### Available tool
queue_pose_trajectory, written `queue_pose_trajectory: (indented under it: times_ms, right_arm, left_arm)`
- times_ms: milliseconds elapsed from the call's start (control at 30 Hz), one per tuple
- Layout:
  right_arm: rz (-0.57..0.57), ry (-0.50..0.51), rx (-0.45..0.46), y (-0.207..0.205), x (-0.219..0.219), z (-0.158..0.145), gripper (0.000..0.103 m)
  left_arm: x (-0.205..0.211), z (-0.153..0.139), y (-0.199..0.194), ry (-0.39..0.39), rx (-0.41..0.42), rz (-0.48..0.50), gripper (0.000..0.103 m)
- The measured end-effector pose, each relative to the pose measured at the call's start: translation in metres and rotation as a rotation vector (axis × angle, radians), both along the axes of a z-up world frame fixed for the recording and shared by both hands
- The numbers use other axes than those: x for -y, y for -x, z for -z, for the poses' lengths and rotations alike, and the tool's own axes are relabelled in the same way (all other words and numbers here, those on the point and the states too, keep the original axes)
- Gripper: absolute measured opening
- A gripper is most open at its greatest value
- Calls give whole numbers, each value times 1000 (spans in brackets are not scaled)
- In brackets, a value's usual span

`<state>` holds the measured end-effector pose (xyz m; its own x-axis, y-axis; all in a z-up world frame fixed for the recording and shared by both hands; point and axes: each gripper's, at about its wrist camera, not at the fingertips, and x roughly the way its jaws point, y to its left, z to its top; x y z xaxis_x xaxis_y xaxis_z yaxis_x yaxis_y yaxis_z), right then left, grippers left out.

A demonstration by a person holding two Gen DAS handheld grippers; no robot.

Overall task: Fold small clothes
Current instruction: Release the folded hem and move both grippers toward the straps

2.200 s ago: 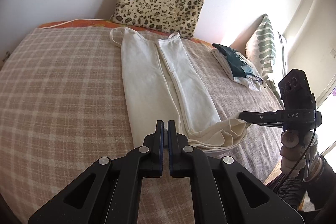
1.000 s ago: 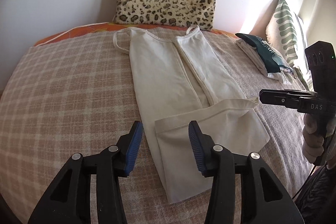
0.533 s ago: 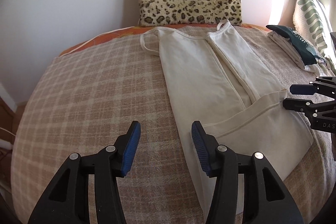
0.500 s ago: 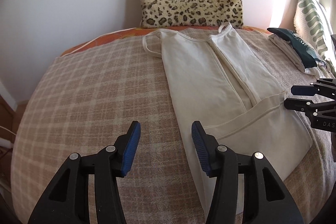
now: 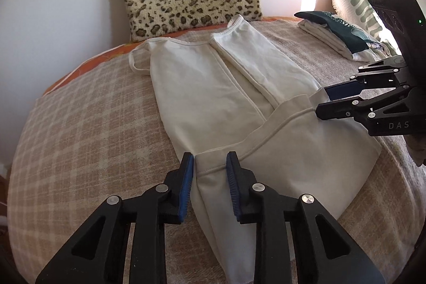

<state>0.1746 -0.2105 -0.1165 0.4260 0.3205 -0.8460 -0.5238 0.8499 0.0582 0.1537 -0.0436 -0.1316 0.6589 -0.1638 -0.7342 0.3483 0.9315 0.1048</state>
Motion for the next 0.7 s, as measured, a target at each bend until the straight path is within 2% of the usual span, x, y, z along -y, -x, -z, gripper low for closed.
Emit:
queue_pose_trajectory:
  times_ms: [33,100,200,333,367,400,467,533,700]
  right_arm:
    - [1,10,3,1,0,1,30]
    - [26,41,3,0,2,0,23]
    - [59,56,11,0,8,-5,23]
    - [85,22,30,-7,21,-18,31]
    - [92,5,36,-12,25,-22,33]
    - [97,-24,38,-17,29,-25,34]
    - [115,-86,36,-28,37,-30,47]
    - [140,-130,49,-40,42,-32,56]
    - [165,-253,-30,-83,54,-26,57]
  left_arm:
    - [1,0,-1,-28,15,-11,17]
    - [-5,0,-3,-32,19,-42,17]
    - [-14,-3,-8,-40,21,-78,16]
    - [-36,-20,-21,68,14,-104,17]
    - [-41,-25,-27,103,4,-98,25]
    - [-44,-29,-33,121,-2,-102,42]
    - [-49,-36,-41,174,6,-90,55]
    - [-49,-39,-52,207,-10,-68,55]
    - [-53,-32,-92,333,-107,-54,56]
